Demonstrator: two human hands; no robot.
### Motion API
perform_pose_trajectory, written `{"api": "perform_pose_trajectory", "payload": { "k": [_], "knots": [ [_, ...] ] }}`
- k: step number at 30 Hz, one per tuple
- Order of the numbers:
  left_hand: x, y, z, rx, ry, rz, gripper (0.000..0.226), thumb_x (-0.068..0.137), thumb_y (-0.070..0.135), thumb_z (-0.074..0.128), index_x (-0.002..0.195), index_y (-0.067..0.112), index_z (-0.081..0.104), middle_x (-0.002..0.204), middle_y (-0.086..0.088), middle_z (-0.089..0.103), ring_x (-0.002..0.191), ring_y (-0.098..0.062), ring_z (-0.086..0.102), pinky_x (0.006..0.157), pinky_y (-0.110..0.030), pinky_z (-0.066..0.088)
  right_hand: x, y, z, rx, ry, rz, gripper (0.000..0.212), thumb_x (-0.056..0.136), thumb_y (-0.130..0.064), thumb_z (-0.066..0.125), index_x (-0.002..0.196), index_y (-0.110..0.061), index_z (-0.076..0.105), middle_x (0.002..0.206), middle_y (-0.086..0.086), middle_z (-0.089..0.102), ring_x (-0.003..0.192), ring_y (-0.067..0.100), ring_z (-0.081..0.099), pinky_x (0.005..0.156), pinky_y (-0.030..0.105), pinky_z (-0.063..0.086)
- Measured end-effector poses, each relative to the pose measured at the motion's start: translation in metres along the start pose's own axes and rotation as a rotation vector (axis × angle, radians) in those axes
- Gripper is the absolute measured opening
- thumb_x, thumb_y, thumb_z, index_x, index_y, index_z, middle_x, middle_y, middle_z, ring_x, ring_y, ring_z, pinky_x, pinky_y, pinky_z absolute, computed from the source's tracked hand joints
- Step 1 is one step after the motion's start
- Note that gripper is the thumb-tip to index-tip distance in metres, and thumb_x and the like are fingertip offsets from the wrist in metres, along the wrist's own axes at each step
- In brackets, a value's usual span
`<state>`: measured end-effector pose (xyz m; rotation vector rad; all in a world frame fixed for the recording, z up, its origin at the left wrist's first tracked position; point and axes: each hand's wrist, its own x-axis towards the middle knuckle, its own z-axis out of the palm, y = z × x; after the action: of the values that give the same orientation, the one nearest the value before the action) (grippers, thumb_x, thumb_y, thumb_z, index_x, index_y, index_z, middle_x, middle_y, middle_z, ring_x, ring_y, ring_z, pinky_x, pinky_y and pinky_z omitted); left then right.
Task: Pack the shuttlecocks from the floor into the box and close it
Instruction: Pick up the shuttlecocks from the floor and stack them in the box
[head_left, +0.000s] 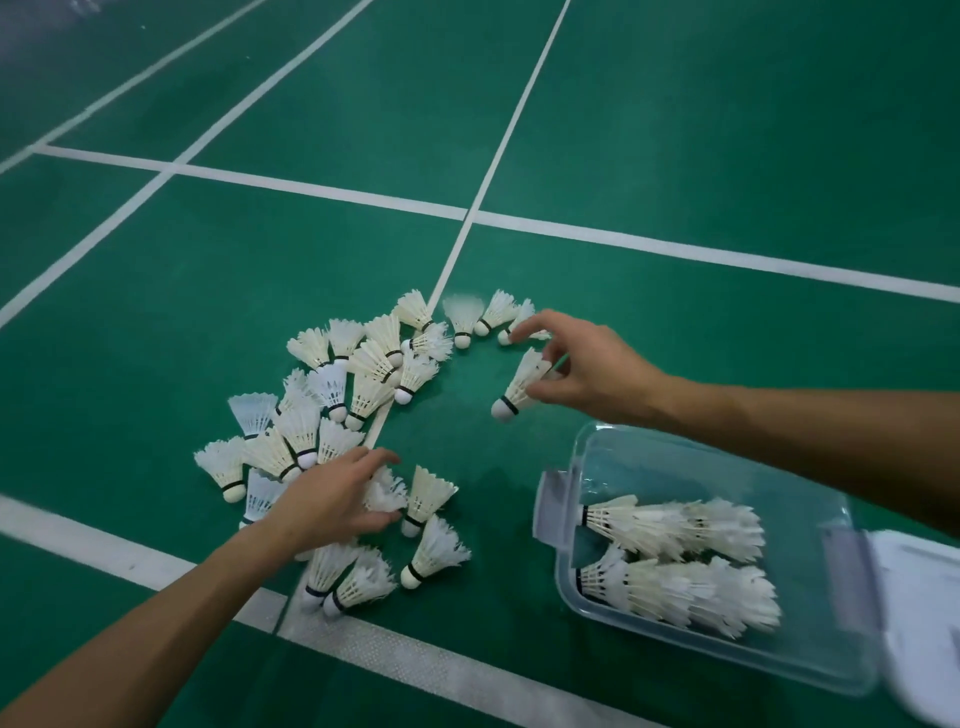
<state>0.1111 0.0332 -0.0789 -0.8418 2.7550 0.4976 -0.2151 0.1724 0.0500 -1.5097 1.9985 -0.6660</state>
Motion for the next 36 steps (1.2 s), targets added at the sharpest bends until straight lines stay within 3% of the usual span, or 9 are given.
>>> {"api": "perform_pose_trajectory", "payload": {
  "k": [4,9,12,15,19,23,28,33,36],
  "knots": [
    [0.005,0.027,-0.028,-0.105,0.154,-0.035,0.086,0.08,0.075,0.065,0.15,0.031,0.041,0.151,0.007,0.054,0.114,-0.009,0.064,0.095,-0.037,0.06,-0.048,0.021,-0.05,0.047,0.104,0.068,0.049,0.084,-0.022,0.085,0.125,-0.038,0.063,0.094,-0.001,0.066,0.071,0.016,0.064,0.074,0.03,0.053],
    [0.015,0.083,-0.078,-0.185,0.316,-0.022,0.093,0.074,0.073,0.069,0.15,0.028,0.041,0.153,-0.003,0.055,0.127,-0.022,0.061,0.103,-0.051,0.054,-0.121,0.046,-0.078,0.111,0.263,0.161,0.044,0.081,-0.014,0.083,0.118,-0.034,0.068,0.091,0.007,0.069,0.074,0.03,0.07,0.075,0.041,0.058],
    [0.021,0.118,-0.097,-0.228,0.377,0.001,0.088,0.077,0.064,0.077,0.149,0.029,0.041,0.144,-0.009,0.061,0.122,-0.025,0.063,0.099,-0.049,0.055,-0.158,0.058,-0.06,0.158,0.31,0.221,0.042,0.082,-0.012,0.082,0.116,-0.033,0.069,0.092,0.003,0.068,0.07,0.021,0.068,0.071,0.041,0.059],
    [0.023,0.144,-0.108,-0.228,0.42,0.051,0.088,0.074,0.072,0.069,0.147,0.029,0.043,0.135,-0.008,0.065,0.112,-0.022,0.064,0.093,-0.045,0.058,-0.179,0.068,-0.019,0.215,0.279,0.269,0.044,0.085,-0.012,0.082,0.119,-0.034,0.066,0.094,0.0,0.067,0.075,0.019,0.071,0.069,0.036,0.064],
    [0.023,0.161,-0.111,-0.267,0.436,0.104,0.088,0.073,0.073,0.065,0.146,0.028,0.045,0.131,-0.005,0.067,0.105,-0.013,0.058,0.088,-0.041,0.056,-0.177,0.082,0.034,0.135,0.21,0.288,0.044,0.085,-0.018,0.081,0.123,-0.033,0.065,0.095,-0.009,0.064,0.077,0.012,0.07,0.079,0.041,0.062],
    [0.024,0.165,-0.109,-0.289,0.425,0.127,0.088,0.073,0.073,0.064,0.145,0.026,0.047,0.134,-0.004,0.066,0.104,-0.017,0.063,0.088,-0.04,0.056,-0.165,0.088,0.062,0.053,0.169,0.334,0.048,0.084,-0.026,0.08,0.128,-0.036,0.061,0.101,-0.011,0.069,0.085,0.011,0.071,0.082,0.041,0.061],
    [0.024,0.165,-0.102,-0.286,0.428,0.164,0.087,0.078,0.077,0.069,0.145,0.026,0.048,0.128,0.0,0.067,0.062,0.002,0.048,0.079,-0.039,0.059,-0.154,0.088,0.079,0.081,0.127,0.338,0.053,0.083,-0.025,0.085,0.131,-0.031,0.06,0.099,-0.007,0.073,0.085,0.01,0.073,0.082,0.036,0.063],
    [0.025,0.168,-0.096,-0.283,0.412,0.207,0.086,0.074,0.076,0.066,0.144,0.029,0.047,0.122,0.001,0.068,0.089,-0.013,0.066,0.074,-0.035,0.058,-0.148,0.087,0.092,0.041,0.094,0.317,0.058,0.086,-0.022,0.084,0.137,-0.027,0.055,0.092,-0.006,0.071,0.084,0.012,0.068,0.078,0.028,0.058],
    [0.027,0.17,-0.094,-0.267,0.379,0.232,0.09,0.072,0.08,0.069,0.144,0.034,0.044,0.113,0.009,0.064,0.075,-0.008,0.067,0.064,-0.037,0.06,-0.15,0.09,0.088,0.153,0.052,0.33,0.065,0.085,-0.02,0.085,0.141,-0.024,0.052,0.089,-0.005,0.072,0.084,0.013,0.069,0.081,0.035,0.061]
  ]
}}
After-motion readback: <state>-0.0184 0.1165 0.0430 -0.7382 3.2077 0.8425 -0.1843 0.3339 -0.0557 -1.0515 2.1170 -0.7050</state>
